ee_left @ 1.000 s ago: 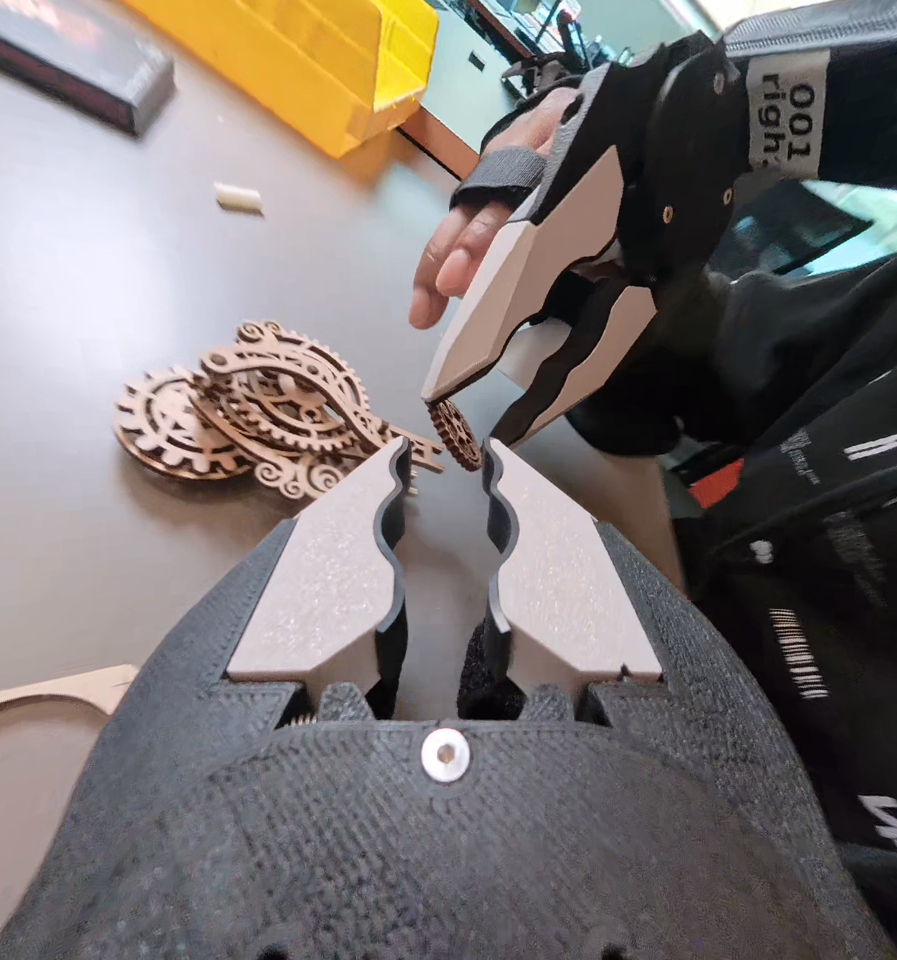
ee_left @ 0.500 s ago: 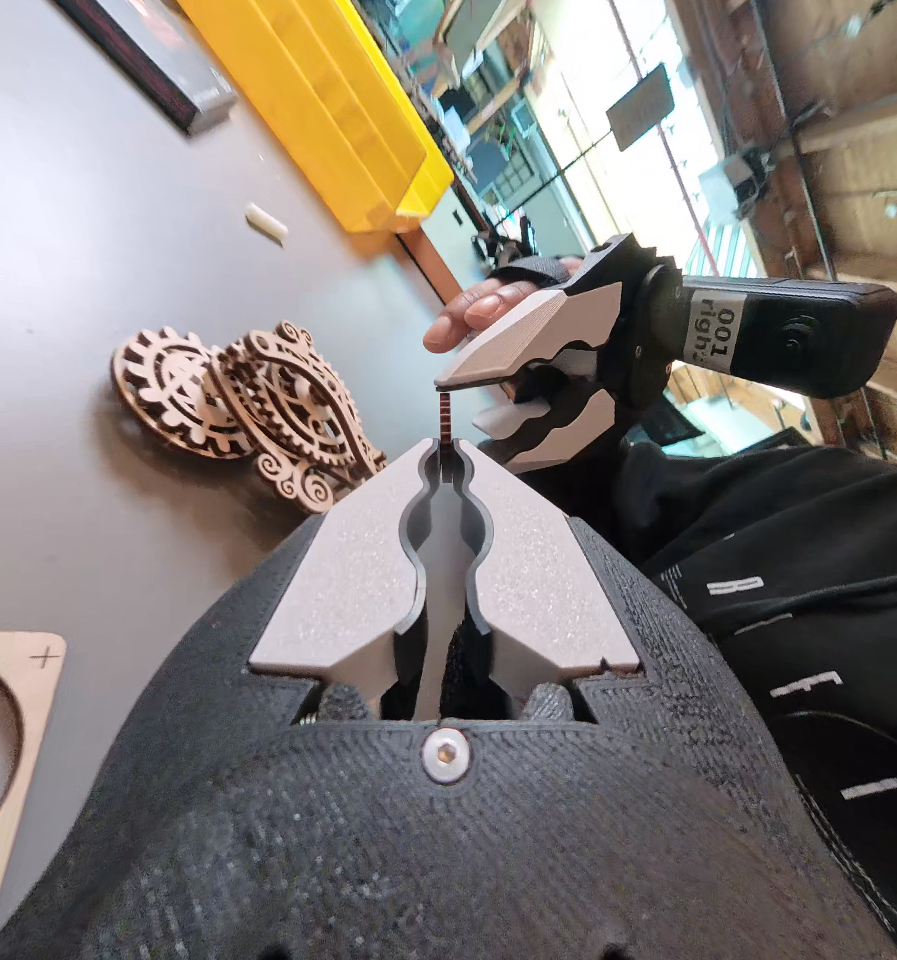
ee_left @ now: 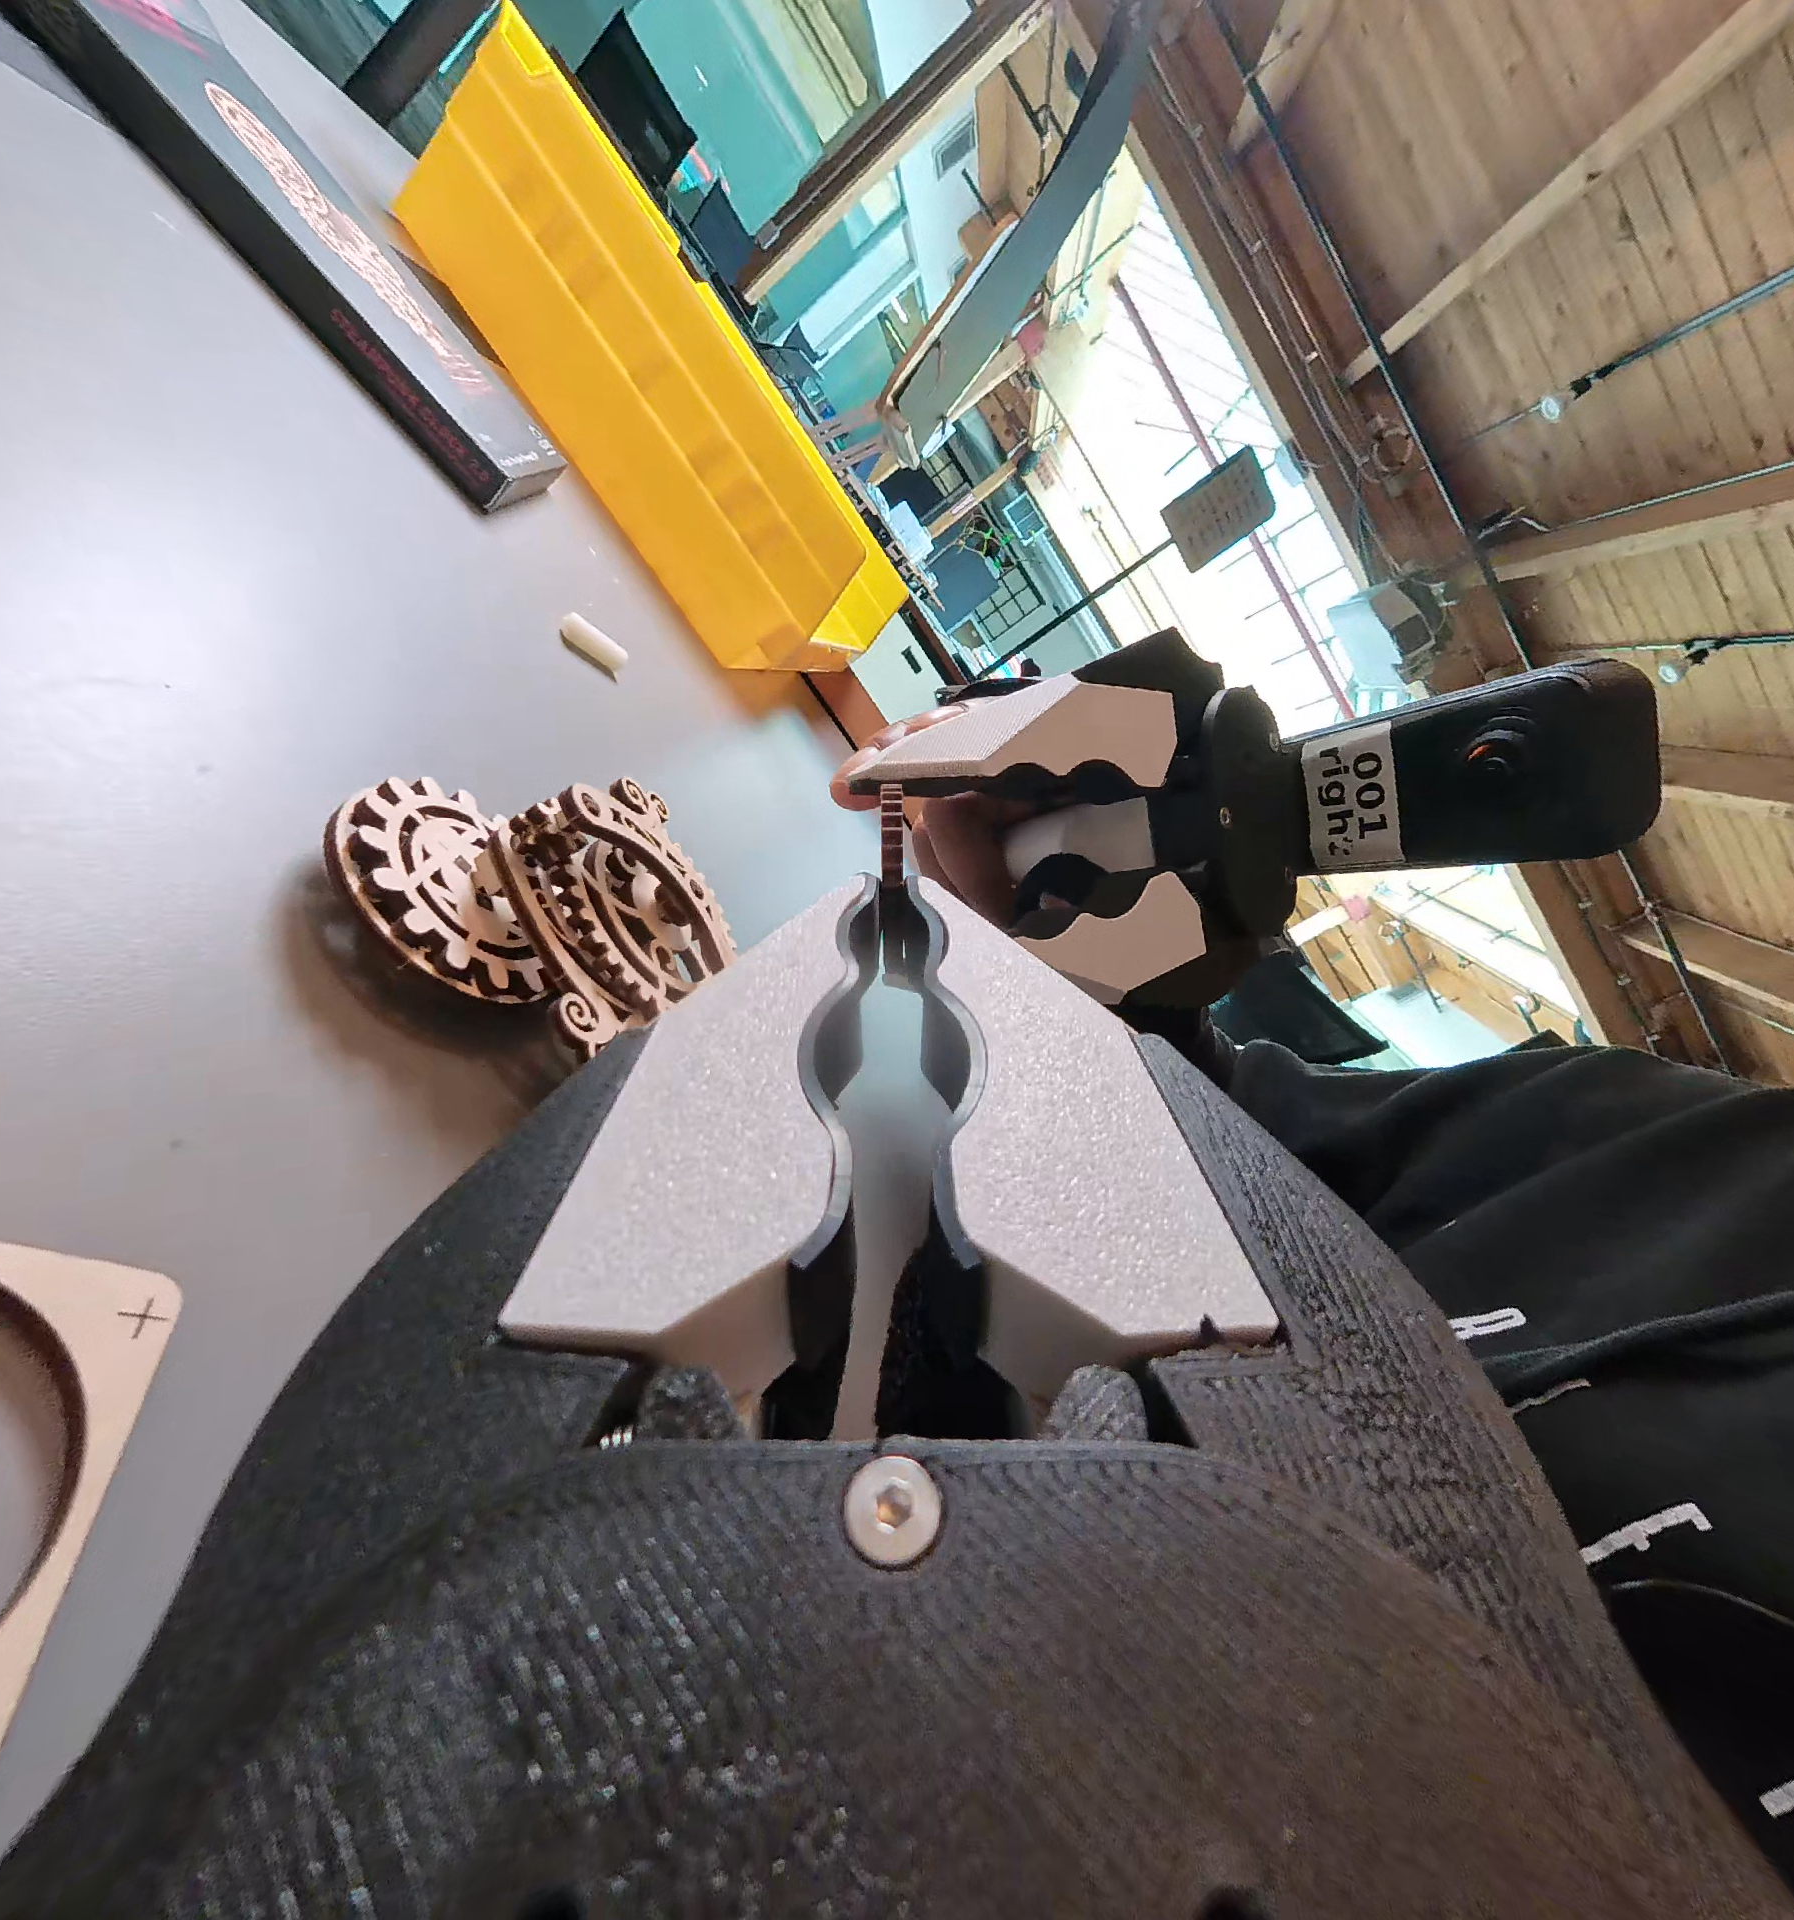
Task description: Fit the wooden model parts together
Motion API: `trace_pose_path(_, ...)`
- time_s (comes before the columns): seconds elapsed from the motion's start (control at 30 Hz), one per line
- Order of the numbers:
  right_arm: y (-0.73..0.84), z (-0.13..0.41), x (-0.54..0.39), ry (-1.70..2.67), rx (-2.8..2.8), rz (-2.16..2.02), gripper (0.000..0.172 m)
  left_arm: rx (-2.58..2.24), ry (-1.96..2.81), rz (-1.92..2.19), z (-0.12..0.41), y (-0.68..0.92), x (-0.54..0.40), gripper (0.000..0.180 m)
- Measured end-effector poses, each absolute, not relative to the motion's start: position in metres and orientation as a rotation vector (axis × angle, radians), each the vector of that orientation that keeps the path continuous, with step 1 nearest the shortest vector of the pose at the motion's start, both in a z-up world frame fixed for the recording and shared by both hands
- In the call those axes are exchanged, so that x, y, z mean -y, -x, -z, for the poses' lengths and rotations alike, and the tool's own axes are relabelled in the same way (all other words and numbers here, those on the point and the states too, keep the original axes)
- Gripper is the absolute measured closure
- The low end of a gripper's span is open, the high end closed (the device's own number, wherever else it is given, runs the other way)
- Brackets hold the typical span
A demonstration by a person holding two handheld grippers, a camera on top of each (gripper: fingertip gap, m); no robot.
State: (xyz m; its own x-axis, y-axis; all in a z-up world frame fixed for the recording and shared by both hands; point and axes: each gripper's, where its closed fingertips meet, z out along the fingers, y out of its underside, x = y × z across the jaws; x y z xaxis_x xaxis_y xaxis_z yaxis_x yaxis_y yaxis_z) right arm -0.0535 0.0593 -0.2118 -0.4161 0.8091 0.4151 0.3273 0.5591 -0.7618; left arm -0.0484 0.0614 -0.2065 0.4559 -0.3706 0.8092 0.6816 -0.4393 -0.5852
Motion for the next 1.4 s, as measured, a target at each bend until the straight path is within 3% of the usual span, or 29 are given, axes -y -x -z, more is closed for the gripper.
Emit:
trace_pose_path(0.43, 0.049, 0.213, -0.058, 0.875, 2.017, -0.785, 0.140, 0.169, 1.669, 1.167, 0.208, 0.045, -0.058, 0.179)
trace_pose_path(0.97, 0.043, 0.220, -0.061, 0.864, 2.060, -0.822, 0.140, -0.207, 1.730, 0.618, 0.205, 0.077, -0.049, 0.155)
trace_pose_path(1.4, 0.031, 0.246, -0.055, 0.897, 2.263, -0.842, 0.140, -0.517, 1.808, 0.483, 0.230, 0.039, -0.049, 0.141)
